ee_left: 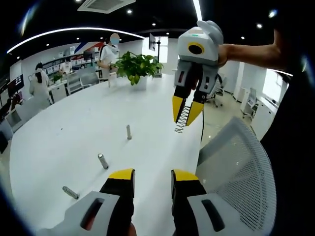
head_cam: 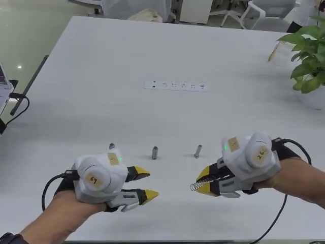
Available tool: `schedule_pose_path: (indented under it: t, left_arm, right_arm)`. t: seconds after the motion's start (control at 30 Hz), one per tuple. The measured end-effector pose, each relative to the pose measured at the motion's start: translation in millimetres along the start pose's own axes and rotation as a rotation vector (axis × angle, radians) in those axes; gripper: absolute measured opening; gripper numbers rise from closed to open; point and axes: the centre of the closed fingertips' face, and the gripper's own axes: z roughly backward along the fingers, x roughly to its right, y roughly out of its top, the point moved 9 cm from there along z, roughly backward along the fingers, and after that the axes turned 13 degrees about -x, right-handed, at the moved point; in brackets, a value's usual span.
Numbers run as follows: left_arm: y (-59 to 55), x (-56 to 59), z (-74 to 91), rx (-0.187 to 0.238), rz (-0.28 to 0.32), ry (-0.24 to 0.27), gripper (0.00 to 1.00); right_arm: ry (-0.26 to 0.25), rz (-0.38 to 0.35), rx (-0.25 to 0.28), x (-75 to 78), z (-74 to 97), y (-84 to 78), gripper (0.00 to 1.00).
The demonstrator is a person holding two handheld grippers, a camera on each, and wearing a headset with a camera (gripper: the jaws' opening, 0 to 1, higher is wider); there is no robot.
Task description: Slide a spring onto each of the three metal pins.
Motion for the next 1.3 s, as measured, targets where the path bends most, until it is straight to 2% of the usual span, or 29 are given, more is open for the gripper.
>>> schedule_pose_path:
  t: [0.27, 0.4, 0.5, 0.97, 1.3]
  left_arm:
    - [-15.6, -9.4, 15.6, 0.005, 0.076, 0.057, 0.26]
    - [-22.5, -14.4, 27.6, 0.027, 0.133, 0.103, 0.27]
    - [-28.3, -17.6, 33.7, 0.029, 0.155, 0.123, 0.28]
    - [-49.8, -31.6, 58.0, 0.016, 0.216, 0.202, 0.34]
    - [-55.9, -33.3, 68.0, 0.005, 0.238, 0.233, 0.41]
  right_arm:
    - [-0.005, -0.012, -0.022, 9.3, 1.6, -9.6, 0.09]
    - [-0.017, -0.021, -0.031, 16.9, 4.4, -14.5, 0.09]
    - [-0.024, -0.027, -0.035, 21.7, 7.2, -17.0, 0.09]
    - [-0.051, -0.054, -0.072, 45.0, 10.8, -29.1, 0.09]
    - [-0.064, -0.049, -0.105, 64.0, 15.1, -31.7, 0.09]
